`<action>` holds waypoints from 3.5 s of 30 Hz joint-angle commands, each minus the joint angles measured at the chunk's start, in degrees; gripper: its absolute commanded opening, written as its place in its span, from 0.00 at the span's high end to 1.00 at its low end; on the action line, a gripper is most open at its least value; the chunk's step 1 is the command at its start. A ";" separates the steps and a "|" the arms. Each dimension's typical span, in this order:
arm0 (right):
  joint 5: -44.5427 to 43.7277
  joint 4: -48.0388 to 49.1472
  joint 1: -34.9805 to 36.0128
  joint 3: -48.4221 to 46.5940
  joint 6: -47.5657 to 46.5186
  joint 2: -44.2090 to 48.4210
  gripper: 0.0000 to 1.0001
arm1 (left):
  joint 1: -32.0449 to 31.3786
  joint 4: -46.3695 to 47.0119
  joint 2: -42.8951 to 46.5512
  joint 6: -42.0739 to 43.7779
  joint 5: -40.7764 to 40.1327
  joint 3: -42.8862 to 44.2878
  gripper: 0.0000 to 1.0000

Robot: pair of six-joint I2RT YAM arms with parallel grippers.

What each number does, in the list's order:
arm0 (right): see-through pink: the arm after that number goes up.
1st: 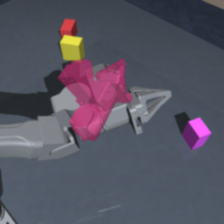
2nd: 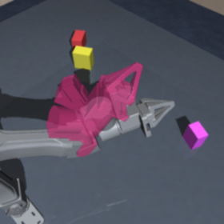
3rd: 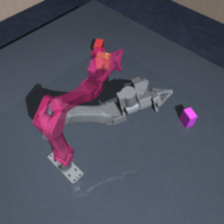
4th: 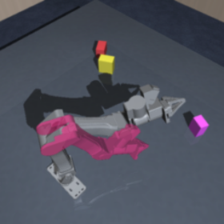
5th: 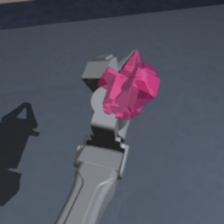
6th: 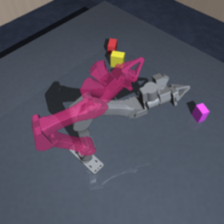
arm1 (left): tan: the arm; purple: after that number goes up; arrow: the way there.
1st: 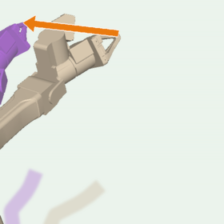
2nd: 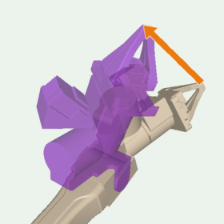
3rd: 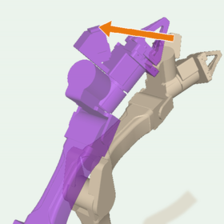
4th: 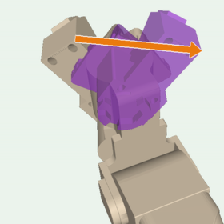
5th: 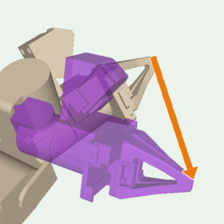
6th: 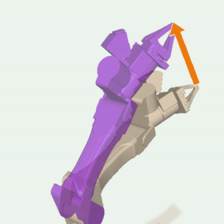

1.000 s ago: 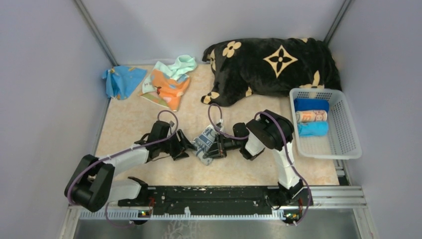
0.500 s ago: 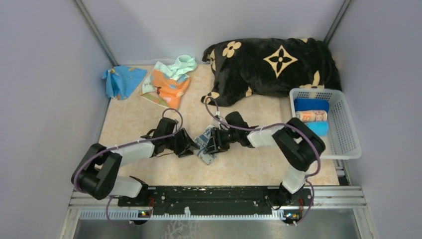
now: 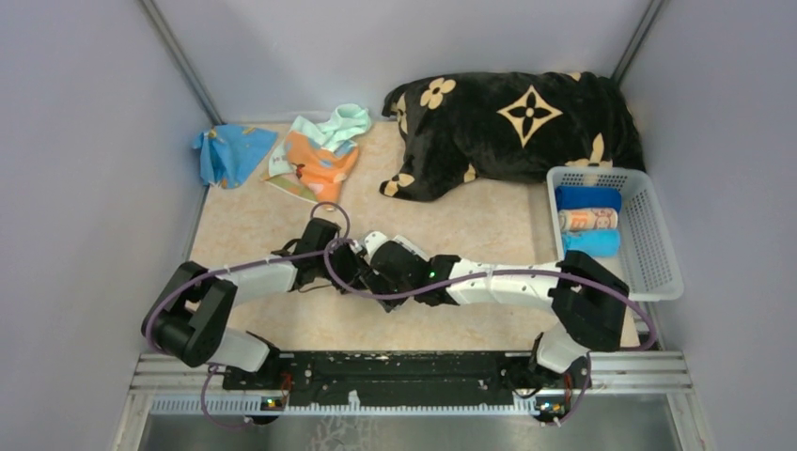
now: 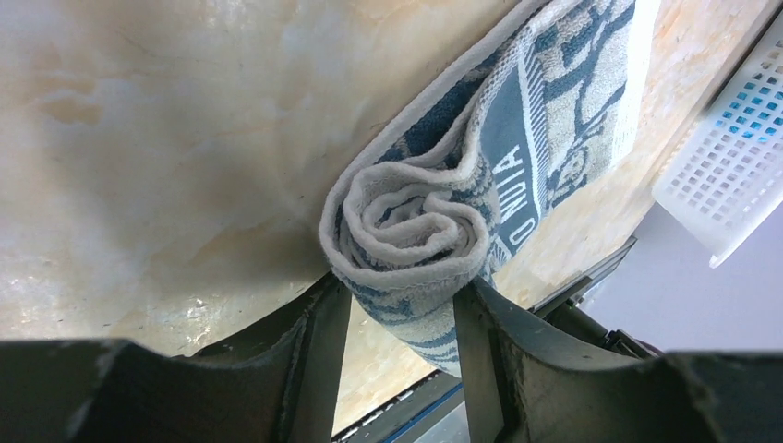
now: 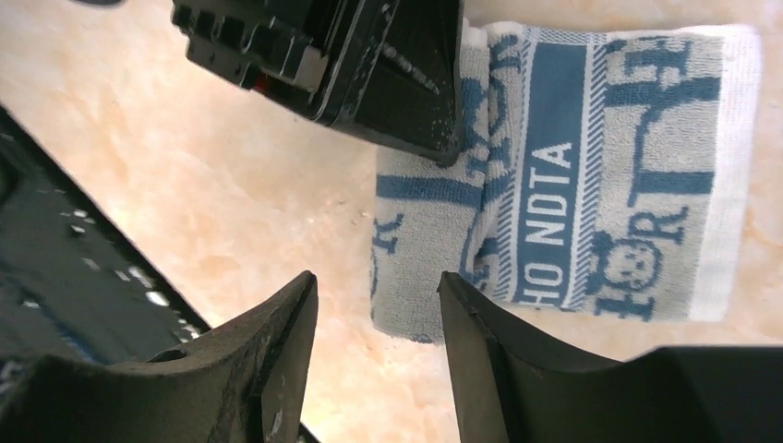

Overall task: Roll the towels
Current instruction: Roll the towel at the center of the board.

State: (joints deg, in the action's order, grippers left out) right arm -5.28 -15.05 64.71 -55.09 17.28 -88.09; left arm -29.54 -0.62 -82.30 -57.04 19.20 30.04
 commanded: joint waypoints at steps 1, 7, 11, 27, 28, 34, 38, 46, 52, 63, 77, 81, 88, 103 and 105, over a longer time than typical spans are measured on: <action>-14.47 -1.35 3.94 -3.33 -6.77 -3.20 0.48 | -0.28 -6.56 -3.71 1.70 -8.02 -2.05 0.48; -16.70 -0.91 6.87 -5.41 -10.29 -10.23 0.49 | -0.26 -6.57 -4.72 1.62 -8.25 -1.80 0.50; -19.53 -0.86 9.33 -6.76 -12.84 -13.38 0.49 | -0.29 -6.22 -5.44 1.45 -8.01 -1.88 0.50; 9.70 4.53 0.29 -0.77 -10.40 -10.73 0.84 | 2.04 -5.55 9.77 0.55 -6.32 -4.78 0.26; 14.24 6.22 -1.46 0.28 -9.63 -9.91 0.85 | 2.61 -5.61 11.79 0.38 -6.29 -5.48 0.23; 39.90 20.59 -11.60 6.79 -0.97 -9.40 0.85 | 4.14 -4.52 21.34 -0.16 -3.89 -9.19 0.15; 51.81 34.28 -17.70 11.74 9.52 -12.18 0.85 | 4.20 -0.79 20.71 -0.10 0.21 -9.88 0.15; 60.16 48.16 -23.78 15.96 21.40 -20.27 0.82 | 4.15 7.55 11.20 -0.40 4.62 -8.40 0.19; 60.23 54.50 -25.59 18.45 27.53 -23.56 0.82 | 3.92 10.00 3.88 -0.12 5.12 -5.96 0.28; 39.31 27.06 -22.87 16.00 12.42 -7.85 0.67 | -0.89 -0.88 -3.89 1.90 -3.84 1.96 0.51; -9.30 0.68 -2.61 2.16 -1.41 5.37 0.45 | -5.49 -10.54 -9.48 3.18 -11.52 9.33 0.51; -16.15 1.10 2.93 -0.33 -3.11 1.41 0.44 | -5.65 -10.83 -9.81 2.88 -11.90 9.51 0.50; -21.18 1.06 6.30 -3.79 -4.80 -7.81 0.44 | -5.92 -10.87 -9.92 2.36 -12.22 9.67 0.49; -13.48 0.38 6.99 1.10 -2.40 -11.34 0.73 | -4.68 -10.45 -6.10 3.01 -10.71 8.56 0.30; -6.09 4.65 4.58 4.89 -2.14 -8.46 0.77 | -3.39 -10.37 -4.18 3.29 -9.68 8.07 0.26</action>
State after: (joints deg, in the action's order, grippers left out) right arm -26.68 -13.76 72.29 -56.69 13.41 -99.81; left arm -34.63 -6.09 -88.14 -56.34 12.19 40.66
